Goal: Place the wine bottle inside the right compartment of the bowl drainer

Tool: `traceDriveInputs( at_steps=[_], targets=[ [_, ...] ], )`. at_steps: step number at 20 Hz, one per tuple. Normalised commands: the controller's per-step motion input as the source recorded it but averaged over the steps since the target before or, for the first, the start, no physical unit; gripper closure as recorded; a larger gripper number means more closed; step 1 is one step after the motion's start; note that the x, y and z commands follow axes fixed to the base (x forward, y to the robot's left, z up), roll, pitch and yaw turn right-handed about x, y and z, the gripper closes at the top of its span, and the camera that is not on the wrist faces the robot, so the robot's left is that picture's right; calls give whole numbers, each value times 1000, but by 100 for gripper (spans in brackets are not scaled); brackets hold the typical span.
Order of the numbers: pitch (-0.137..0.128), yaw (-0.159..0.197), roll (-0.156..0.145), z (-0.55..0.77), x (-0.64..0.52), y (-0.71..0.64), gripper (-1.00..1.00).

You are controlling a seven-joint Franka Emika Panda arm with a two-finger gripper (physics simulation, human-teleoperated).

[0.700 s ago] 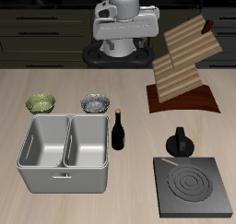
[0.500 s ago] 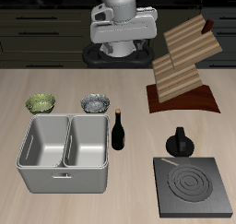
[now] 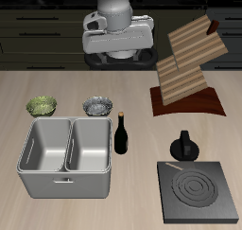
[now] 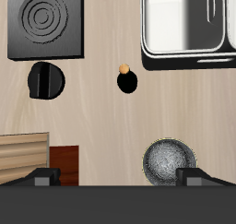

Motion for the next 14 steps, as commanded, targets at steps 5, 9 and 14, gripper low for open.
traceDriveInputs(
  at_steps=[5,9,14],
  targets=[
    [37,-20,29,-110,277,11,-100],
    [18,-4,3,-93,233,26,-100],
    [16,1,-10,-90,218,11,-100]
  ],
)
